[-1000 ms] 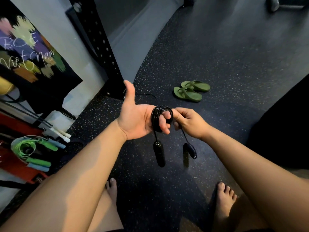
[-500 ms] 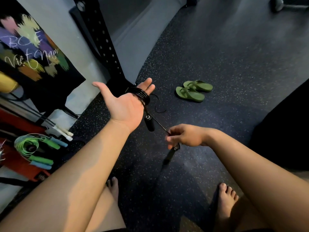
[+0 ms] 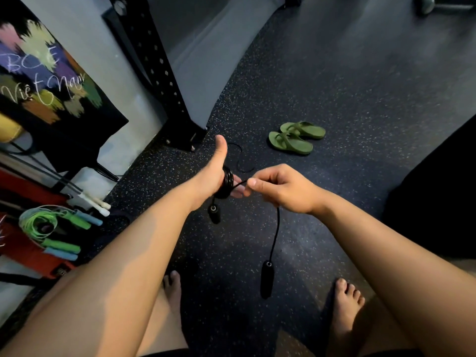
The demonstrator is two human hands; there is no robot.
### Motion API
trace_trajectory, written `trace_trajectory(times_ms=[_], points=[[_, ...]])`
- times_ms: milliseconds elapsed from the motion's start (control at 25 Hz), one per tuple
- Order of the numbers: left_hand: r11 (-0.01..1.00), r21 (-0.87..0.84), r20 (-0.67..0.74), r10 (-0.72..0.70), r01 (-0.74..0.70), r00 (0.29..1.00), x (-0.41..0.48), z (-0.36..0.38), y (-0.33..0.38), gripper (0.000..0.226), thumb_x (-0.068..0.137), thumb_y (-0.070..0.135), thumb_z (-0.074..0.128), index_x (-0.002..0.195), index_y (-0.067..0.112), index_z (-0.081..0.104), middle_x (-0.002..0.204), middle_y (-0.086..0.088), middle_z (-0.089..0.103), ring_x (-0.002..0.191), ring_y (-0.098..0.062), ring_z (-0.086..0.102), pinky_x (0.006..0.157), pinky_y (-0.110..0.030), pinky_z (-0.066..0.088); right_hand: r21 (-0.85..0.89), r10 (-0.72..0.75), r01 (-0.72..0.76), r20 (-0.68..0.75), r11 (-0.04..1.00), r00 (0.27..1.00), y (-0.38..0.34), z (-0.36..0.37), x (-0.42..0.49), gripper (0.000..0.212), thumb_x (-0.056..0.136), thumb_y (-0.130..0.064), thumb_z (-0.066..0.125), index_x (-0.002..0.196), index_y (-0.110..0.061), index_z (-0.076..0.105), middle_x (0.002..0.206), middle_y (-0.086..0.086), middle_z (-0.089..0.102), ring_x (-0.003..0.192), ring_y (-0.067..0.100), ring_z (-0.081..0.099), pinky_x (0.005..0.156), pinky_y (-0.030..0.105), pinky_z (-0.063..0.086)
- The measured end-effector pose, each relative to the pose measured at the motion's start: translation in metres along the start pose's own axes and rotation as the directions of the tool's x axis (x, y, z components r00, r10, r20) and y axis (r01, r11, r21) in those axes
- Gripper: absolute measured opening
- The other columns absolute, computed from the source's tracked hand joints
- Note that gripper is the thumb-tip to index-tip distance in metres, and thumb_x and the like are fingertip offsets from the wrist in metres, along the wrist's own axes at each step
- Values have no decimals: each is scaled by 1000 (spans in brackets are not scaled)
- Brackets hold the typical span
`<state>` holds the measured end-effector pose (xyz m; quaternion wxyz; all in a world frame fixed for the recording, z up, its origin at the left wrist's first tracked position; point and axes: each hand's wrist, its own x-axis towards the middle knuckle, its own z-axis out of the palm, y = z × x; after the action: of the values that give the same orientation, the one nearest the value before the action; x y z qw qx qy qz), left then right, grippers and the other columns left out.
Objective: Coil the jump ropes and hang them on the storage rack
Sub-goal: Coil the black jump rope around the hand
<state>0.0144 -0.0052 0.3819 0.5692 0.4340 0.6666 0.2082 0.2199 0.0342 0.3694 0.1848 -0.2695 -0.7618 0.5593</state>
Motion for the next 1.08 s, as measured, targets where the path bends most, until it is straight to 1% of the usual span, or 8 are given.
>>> trace_trajectory(times_ms=[80, 280, 440, 520, 640, 800, 920, 1080], points=[[996, 88, 158, -45, 32, 986, -6, 6, 1, 142, 62, 96, -17, 108, -6, 71, 101, -24, 76, 102, -30, 74, 119, -45, 23, 11, -31, 31, -42, 999, 999, 0, -2, 0, 32, 104, -19, 53, 90, 3, 71, 50, -12, 48, 50, 3, 39, 54, 19, 35], [997, 59, 397, -66, 46, 916, -14, 9, 6, 152, 63, 95, -18, 110, -27, 60, 76, -19, 73, 82, -39, 72, 101, -43, 47, -5, -29, 29, -185, 1000, 982, 13, -7, 4, 31, 100, -39, 58, 84, -18, 74, 63, 5, 48, 61, 22, 40, 57, 47, 39], [994, -109, 453, 33, 19, 891, -19, 11, 16, 141, 61, 95, -19, 91, -14, 65, 58, -14, 66, 66, -34, 67, 81, -34, 54, 42, 16, -7, -205, 999, 979, 26, -8, 5, 40, 97, -42, 60, 76, -8, 63, 63, 1, 47, 60, 15, 39, 57, 32, 35], [984, -180, 429, 84, -6, 899, -22, 13, 20, 135, 63, 94, -20, 81, -4, 71, 57, -14, 65, 65, -33, 66, 79, -33, 55, 53, 55, -46, -185, 998, 981, 36, -7, 5, 52, 95, -54, 57, 72, -8, 57, 63, -1, 50, 60, 13, 41, 59, 30, 36], [945, -317, 383, 203, -78, 901, -25, 11, 21, 133, 60, 96, -15, 81, 0, 73, 61, -13, 68, 71, -34, 68, 86, -35, 55, 73, 110, -102, -115, 992, 987, 47, -5, 6, 63, 93, -67, 46, 85, -6, 62, 78, 1, 60, 77, 16, 51, 76, 47, 44], [794, -587, 268, 374, -157, 888, -26, 4, 20, 135, 59, 100, -4, 98, -5, 71, 76, -14, 74, 83, -33, 72, 100, -43, 50, 102, 129, -127, -12, 987, 992, 57, 6, 7, 33, 91, -40, 64, 91, -8, 60, 84, -4, 59, 84, 13, 52, 84, 42, 44], [642, -725, 95, 454, -251, 886, -26, 4, 21, 137, 63, 100, -3, 113, -6, 67, 97, -17, 74, 101, -36, 70, 105, -42, 49, 53, 196, -198, 49, 979, 979, 64, 18, 9, 14, 96, -27, 65, 91, -15, 62, 86, 7, 72, 86, 18, 63, 93, 48, 48], [496, -779, -107, 497, -384, 861, -22, -1, 24, 139, 69, 97, -4, 130, -10, 61, 130, -29, 63, 129, -39, 58, 123, -50, 26, 112, 235, -248, 117, 962, 965, 51, 23, 7, 12, 100, -18, 60, 89, -13, 61, 74, 8, 70, 75, 26, 63, 74, 35, 48]])
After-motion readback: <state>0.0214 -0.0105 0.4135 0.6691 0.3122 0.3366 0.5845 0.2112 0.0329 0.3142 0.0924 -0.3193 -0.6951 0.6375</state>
